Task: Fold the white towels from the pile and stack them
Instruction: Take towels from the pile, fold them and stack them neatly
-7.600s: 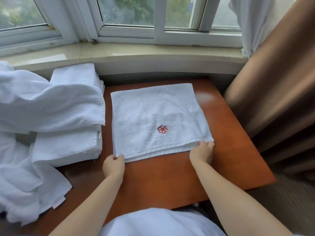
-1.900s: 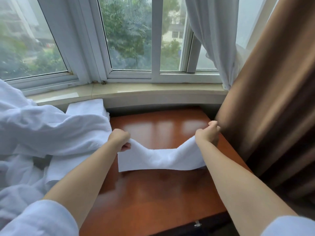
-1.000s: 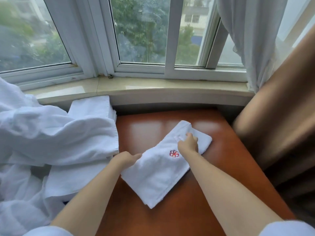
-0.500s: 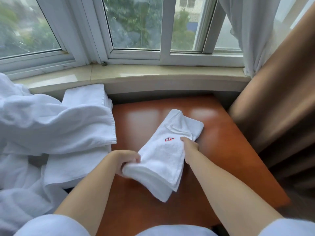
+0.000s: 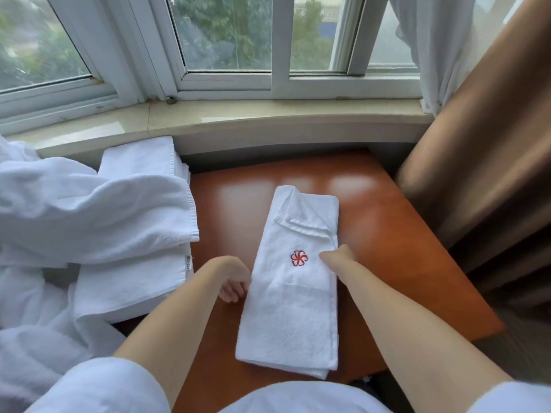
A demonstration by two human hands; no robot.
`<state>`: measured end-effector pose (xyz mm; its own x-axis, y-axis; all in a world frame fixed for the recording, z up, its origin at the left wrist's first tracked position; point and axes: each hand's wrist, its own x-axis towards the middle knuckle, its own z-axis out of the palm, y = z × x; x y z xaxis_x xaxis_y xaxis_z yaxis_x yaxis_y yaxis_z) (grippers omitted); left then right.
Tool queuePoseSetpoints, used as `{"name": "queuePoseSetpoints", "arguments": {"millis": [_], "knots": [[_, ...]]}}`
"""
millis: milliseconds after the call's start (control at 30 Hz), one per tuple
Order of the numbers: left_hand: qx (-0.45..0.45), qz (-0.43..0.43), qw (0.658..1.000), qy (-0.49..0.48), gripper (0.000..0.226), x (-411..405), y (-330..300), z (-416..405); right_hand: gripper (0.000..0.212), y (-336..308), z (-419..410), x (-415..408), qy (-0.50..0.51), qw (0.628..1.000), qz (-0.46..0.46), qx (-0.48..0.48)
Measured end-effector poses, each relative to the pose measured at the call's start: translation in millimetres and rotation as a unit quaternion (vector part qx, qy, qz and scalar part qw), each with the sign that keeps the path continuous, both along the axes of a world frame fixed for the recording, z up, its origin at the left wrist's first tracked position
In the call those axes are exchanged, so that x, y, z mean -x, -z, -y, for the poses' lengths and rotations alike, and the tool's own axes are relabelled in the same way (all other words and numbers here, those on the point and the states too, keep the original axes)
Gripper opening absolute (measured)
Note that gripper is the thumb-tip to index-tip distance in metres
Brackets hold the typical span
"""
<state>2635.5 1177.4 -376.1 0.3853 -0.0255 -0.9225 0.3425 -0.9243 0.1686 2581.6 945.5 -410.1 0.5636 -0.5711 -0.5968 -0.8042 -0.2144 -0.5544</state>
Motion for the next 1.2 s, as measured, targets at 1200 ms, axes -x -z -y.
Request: {"name": "queuePoseSetpoints", "arguments": {"millis": [1200], "knots": [[0.132,0.301,0.881,-0.341,0.032,-100.6,62.0,50.6,0.044,26.4,-2.9,-118.6,0.009,0.99,0.131,0.046]]}}
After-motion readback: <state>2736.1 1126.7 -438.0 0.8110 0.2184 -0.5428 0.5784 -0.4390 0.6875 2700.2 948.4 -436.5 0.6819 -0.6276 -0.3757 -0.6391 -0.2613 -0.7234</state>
